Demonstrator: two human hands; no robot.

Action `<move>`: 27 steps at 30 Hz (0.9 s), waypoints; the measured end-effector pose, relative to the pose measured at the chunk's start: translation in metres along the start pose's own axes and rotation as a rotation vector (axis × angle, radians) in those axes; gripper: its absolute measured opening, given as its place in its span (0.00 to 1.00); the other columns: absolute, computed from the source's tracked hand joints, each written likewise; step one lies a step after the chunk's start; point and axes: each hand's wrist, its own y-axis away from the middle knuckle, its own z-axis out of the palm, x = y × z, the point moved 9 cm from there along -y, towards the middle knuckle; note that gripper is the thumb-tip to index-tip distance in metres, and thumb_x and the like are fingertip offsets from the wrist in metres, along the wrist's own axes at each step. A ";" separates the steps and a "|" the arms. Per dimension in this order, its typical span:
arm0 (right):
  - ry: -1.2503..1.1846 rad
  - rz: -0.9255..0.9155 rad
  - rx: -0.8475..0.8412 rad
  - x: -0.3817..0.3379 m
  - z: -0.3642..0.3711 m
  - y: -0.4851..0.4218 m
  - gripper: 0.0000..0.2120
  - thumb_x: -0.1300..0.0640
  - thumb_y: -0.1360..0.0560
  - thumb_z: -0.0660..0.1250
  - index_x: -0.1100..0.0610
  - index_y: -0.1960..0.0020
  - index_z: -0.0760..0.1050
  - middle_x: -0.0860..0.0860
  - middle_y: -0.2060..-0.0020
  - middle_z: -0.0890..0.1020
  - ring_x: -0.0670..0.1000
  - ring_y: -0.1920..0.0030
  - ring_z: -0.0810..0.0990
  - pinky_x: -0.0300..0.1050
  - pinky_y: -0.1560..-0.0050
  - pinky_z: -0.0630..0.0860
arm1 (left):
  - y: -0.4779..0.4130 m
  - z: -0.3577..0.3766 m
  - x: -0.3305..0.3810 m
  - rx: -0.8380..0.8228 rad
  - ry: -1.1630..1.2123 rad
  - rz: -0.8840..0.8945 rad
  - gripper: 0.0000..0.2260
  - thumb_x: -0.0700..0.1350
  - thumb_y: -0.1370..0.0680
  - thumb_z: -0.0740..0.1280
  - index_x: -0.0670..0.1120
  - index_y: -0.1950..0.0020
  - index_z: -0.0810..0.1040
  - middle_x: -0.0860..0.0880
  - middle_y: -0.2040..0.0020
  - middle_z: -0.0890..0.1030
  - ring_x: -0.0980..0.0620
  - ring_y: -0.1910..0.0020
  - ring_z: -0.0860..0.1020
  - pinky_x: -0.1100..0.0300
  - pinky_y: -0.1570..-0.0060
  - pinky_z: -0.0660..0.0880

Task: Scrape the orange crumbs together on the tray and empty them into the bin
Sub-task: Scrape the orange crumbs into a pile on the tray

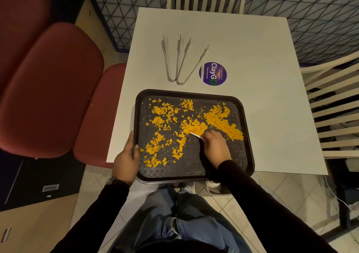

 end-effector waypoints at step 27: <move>-0.069 0.270 0.050 0.028 -0.010 -0.016 0.05 0.66 0.27 0.61 0.62 0.56 0.76 0.58 0.57 0.78 0.59 0.57 0.75 0.51 0.58 0.74 | 0.000 -0.002 0.001 0.026 0.036 0.010 0.23 0.45 0.20 0.56 0.53 0.25 0.56 0.35 0.55 0.81 0.36 0.56 0.79 0.53 0.60 0.70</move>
